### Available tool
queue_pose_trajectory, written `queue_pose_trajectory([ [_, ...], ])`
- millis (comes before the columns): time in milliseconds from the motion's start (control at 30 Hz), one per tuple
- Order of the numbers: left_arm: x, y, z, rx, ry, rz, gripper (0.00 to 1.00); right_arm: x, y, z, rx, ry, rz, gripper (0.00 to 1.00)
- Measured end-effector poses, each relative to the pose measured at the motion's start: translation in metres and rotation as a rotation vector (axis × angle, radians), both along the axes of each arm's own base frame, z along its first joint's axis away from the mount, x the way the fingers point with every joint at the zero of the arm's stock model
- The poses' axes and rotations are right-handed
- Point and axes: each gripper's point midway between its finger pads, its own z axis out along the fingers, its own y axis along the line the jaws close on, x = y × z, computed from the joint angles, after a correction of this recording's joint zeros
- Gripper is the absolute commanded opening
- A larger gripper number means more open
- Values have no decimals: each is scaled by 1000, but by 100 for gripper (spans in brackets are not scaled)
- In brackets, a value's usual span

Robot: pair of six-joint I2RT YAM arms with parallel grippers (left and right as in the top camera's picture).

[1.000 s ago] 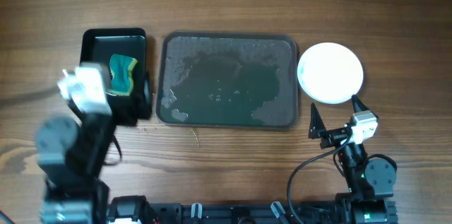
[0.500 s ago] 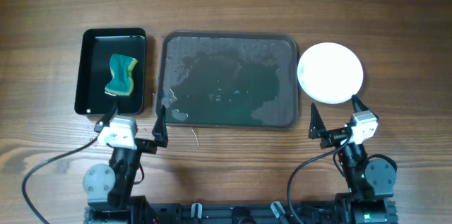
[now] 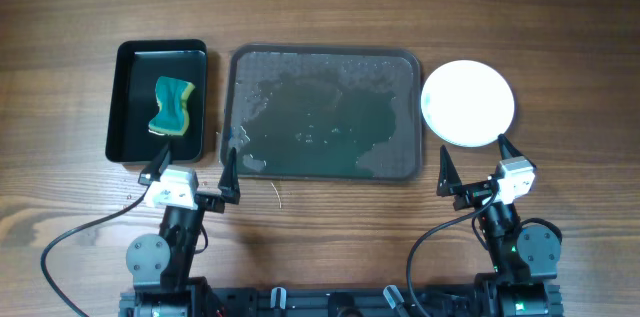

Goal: Clean dirty plates on tray and stack at the side

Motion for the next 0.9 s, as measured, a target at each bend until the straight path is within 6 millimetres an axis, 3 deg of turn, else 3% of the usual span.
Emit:
queue_pose_trajectory([
  [200, 0, 0, -22, -3, 81, 0, 100, 0, 0, 0, 0, 0, 0, 100],
  [900, 0, 0, -22, -3, 80, 0, 100, 0, 0, 0, 0, 0, 0, 100],
])
